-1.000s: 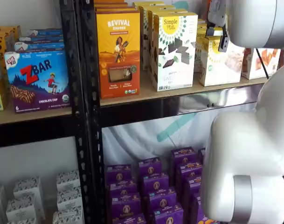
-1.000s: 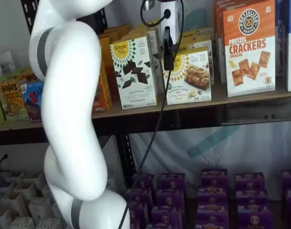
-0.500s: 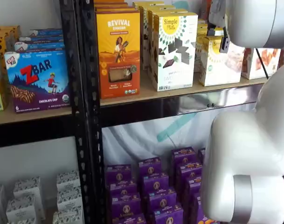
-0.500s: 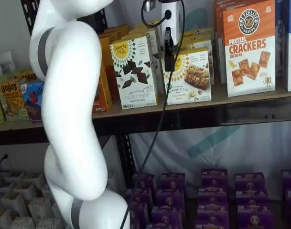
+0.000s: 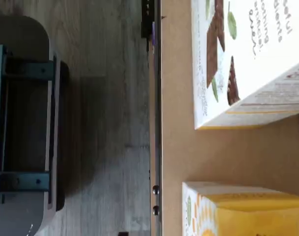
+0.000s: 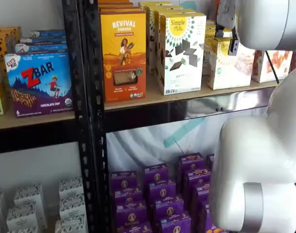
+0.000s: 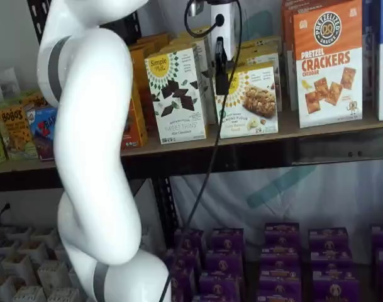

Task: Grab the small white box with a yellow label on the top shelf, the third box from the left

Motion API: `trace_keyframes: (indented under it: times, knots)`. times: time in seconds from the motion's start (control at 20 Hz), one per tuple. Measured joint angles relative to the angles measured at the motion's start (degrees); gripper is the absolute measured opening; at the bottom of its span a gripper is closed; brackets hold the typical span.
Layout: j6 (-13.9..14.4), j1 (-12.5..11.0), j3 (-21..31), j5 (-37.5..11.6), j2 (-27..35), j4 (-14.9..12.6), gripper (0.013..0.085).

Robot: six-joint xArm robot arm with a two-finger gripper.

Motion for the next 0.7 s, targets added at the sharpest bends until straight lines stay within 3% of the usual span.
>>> trace_keyframes:
  times: [0.4, 0.7]
  knots:
    - [0.1, 0.0, 0.6, -0.8, -0.5, 0.6, 0.0650]
    - [0.1, 0.0, 0.3, -0.2, -0.5, 0.5, 0.0650]
